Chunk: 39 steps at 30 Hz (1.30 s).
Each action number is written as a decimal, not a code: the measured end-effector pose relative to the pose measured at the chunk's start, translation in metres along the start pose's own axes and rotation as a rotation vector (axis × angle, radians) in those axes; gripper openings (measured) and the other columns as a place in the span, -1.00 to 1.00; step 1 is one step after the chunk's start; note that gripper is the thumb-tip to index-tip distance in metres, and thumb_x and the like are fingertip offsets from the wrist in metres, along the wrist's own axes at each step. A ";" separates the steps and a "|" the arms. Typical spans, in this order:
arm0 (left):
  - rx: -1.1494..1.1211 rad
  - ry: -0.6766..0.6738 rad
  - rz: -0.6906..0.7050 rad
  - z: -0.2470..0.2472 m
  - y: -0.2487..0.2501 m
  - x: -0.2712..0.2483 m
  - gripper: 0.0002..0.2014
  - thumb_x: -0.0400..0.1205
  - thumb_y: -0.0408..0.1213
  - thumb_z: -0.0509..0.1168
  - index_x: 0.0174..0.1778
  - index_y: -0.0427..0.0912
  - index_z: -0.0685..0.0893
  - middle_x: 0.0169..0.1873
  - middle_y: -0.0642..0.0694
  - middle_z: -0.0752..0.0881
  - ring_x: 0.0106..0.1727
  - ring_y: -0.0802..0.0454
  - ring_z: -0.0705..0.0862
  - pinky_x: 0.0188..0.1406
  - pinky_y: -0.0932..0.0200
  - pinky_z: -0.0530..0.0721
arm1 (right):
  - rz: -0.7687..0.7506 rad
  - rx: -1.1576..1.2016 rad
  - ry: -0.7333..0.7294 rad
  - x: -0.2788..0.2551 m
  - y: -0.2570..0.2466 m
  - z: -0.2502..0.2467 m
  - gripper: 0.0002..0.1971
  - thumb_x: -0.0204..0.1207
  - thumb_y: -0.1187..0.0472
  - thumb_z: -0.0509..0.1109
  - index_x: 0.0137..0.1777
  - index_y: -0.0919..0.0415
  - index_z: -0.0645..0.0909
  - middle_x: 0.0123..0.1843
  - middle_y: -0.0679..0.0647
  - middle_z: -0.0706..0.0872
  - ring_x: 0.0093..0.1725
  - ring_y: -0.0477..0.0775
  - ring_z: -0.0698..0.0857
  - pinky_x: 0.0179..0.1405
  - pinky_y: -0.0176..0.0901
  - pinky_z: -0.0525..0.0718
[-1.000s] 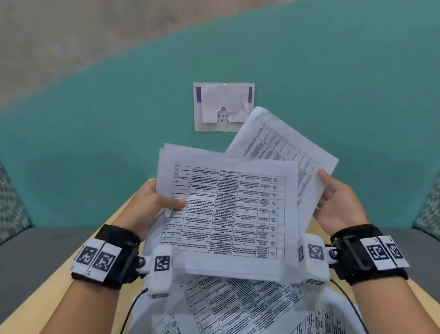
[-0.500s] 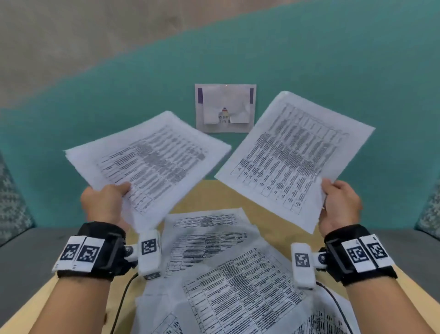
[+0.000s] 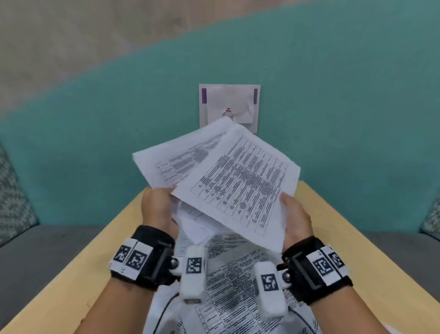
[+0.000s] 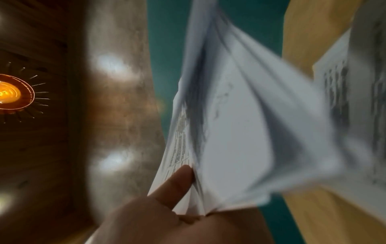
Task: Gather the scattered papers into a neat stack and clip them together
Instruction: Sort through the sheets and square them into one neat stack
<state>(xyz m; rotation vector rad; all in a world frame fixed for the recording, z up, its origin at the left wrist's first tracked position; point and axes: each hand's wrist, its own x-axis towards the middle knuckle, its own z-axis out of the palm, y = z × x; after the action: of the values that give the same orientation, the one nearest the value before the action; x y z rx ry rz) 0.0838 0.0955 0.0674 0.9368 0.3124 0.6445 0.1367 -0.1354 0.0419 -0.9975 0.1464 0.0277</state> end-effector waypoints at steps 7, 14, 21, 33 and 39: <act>0.065 -0.184 -0.065 0.019 -0.016 -0.025 -0.59 0.67 -0.54 0.14 0.38 -0.32 0.72 0.18 -0.31 0.85 0.27 -0.43 0.77 0.40 -0.48 0.64 | 0.167 0.191 -0.267 -0.010 -0.001 0.007 -0.79 0.68 0.31 0.29 0.24 0.32 0.66 0.24 0.35 0.78 0.27 0.38 0.74 0.42 0.40 0.56; -0.139 -0.453 -0.151 0.005 0.015 -0.015 -0.28 0.75 0.30 -0.01 0.54 -0.17 0.66 0.41 -0.26 0.75 0.46 -0.25 0.70 0.53 -0.22 0.52 | -0.020 0.018 -0.275 0.000 -0.021 -0.007 -0.58 0.54 0.32 0.47 0.40 0.35 0.63 0.25 0.30 0.80 0.25 0.39 0.78 0.33 0.40 0.65; 0.320 -0.604 -0.053 -0.013 0.034 -0.002 -0.54 0.41 0.08 0.55 0.17 -0.06 0.86 -0.09 -0.15 0.89 -0.19 -0.09 0.78 -0.03 -0.04 0.63 | -0.241 -0.215 -0.222 0.009 -0.040 -0.021 -0.65 0.55 0.48 0.45 0.32 0.31 0.70 0.23 0.20 0.83 0.29 0.29 0.76 0.37 0.22 0.66; 0.429 -0.354 0.220 0.003 -0.010 -0.012 -0.66 0.53 -0.60 0.51 0.12 -0.13 0.80 -0.05 -0.06 0.92 -0.01 -0.10 0.90 -0.03 0.02 0.84 | -0.433 -0.452 -0.219 -0.003 -0.020 -0.003 -0.81 0.56 0.37 0.52 0.07 0.07 0.78 0.00 -0.08 0.89 0.09 0.04 0.84 0.19 -0.01 0.74; 0.446 -0.325 0.183 0.003 -0.008 -0.011 -0.71 0.54 -0.55 0.48 0.04 -0.09 0.80 -0.02 -0.02 0.91 0.08 -0.11 0.85 0.16 -0.10 0.77 | -0.370 -0.393 -0.260 -0.003 -0.021 -0.004 -0.61 0.51 0.52 0.41 0.24 0.13 0.68 0.10 0.02 0.88 0.08 0.07 0.84 0.07 -0.05 0.74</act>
<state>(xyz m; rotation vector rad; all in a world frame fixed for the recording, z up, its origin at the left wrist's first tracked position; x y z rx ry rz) 0.0797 0.0831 0.0618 1.4902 0.0783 0.5866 0.1347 -0.1499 0.0576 -1.3895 -0.2943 -0.1571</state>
